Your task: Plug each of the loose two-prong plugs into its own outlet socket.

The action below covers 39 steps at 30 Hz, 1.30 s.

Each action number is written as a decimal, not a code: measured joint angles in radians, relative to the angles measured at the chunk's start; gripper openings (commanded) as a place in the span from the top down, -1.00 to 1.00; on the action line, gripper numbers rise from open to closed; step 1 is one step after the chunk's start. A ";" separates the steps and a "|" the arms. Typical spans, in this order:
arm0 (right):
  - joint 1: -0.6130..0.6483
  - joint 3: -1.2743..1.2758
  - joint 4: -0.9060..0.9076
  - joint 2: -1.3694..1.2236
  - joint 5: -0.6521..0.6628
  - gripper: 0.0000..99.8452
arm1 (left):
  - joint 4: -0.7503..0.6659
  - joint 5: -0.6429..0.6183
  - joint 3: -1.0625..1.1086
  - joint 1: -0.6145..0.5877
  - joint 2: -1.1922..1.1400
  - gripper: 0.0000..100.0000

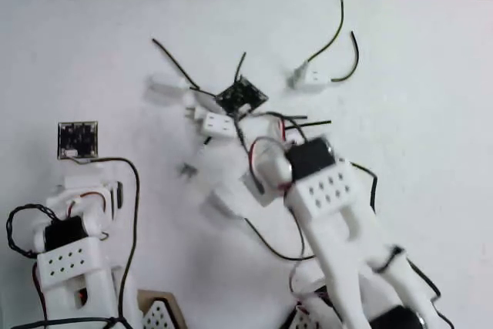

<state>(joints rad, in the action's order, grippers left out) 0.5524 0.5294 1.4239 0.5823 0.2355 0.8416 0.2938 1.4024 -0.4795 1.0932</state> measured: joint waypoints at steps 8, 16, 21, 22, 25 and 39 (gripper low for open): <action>0.166 0.000 -0.005 0.138 -0.052 0.95 | 0.000 -0.089 -0.046 0.000 0.000 0.58; 0.252 0.138 -0.181 0.276 -0.052 0.96 | 0.129 -0.226 -0.233 0.169 0.000 0.58; 0.226 0.262 -0.233 0.365 -0.052 0.96 | 0.170 -0.249 -0.265 0.232 0.000 0.58; 0.212 0.282 -0.242 0.365 -0.052 0.96 | 0.170 -0.249 -0.265 0.232 0.000 0.58; 0.183 0.298 -0.250 0.339 -0.052 0.96 | 0.170 -0.252 -0.265 0.232 0.000 0.58; 0.393 0.143 -0.219 -0.210 -0.054 0.84 | 0.026 -0.252 -0.153 0.020 0.000 0.58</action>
<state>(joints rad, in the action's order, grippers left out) 0.9452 0.6720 1.2045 0.3721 0.1818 0.8677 0.0422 1.2490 -0.4595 1.0932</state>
